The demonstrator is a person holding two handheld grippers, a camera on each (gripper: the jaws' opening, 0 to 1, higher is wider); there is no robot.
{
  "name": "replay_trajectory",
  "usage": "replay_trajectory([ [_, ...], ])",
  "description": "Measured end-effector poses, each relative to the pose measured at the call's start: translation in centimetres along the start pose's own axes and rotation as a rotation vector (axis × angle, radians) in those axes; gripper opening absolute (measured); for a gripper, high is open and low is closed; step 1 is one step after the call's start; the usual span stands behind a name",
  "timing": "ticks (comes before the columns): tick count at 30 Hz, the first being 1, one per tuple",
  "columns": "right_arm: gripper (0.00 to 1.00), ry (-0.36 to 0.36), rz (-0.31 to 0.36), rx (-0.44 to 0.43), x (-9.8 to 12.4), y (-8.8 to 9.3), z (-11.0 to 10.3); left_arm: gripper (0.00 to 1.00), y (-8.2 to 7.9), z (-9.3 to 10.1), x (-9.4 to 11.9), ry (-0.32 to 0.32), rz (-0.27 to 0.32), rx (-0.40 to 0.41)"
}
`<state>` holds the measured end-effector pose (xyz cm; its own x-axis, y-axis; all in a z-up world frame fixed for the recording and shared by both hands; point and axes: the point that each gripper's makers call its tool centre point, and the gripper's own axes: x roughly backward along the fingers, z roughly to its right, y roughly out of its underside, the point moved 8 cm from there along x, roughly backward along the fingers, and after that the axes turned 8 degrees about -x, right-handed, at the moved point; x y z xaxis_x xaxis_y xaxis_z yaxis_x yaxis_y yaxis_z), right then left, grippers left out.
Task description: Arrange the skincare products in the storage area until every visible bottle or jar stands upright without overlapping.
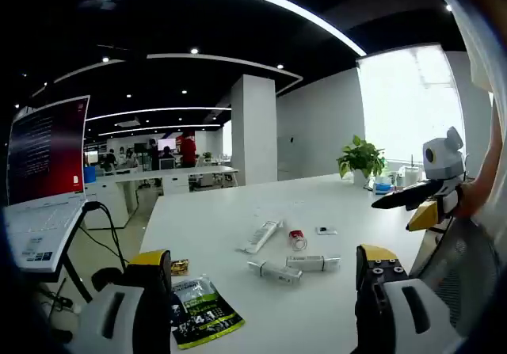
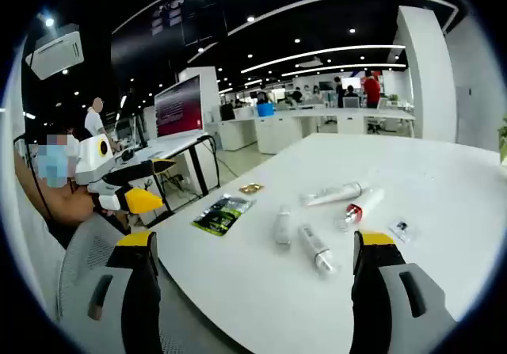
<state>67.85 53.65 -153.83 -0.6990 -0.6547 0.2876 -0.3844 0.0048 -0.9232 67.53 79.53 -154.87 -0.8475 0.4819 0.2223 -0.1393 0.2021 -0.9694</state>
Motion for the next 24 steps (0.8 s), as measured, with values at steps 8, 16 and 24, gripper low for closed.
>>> replay_trajectory([
  [8, 0.98, 0.002, 0.004, 0.027, -0.03, -0.06, -0.14, 1.00, -0.27, 0.00, 0.04, 0.002, 0.022, -0.003],
  [16, 0.98, -0.005, -0.006, 0.043, -0.18, 0.06, -0.48, 1.00, -0.15, -0.08, 0.10, -0.002, 0.019, -0.004],
  [24, 0.98, -0.016, -0.007, 0.049, -0.25, 0.13, -0.63, 1.00, -0.17, 0.07, 0.12, 0.002, 0.019, -0.016],
])
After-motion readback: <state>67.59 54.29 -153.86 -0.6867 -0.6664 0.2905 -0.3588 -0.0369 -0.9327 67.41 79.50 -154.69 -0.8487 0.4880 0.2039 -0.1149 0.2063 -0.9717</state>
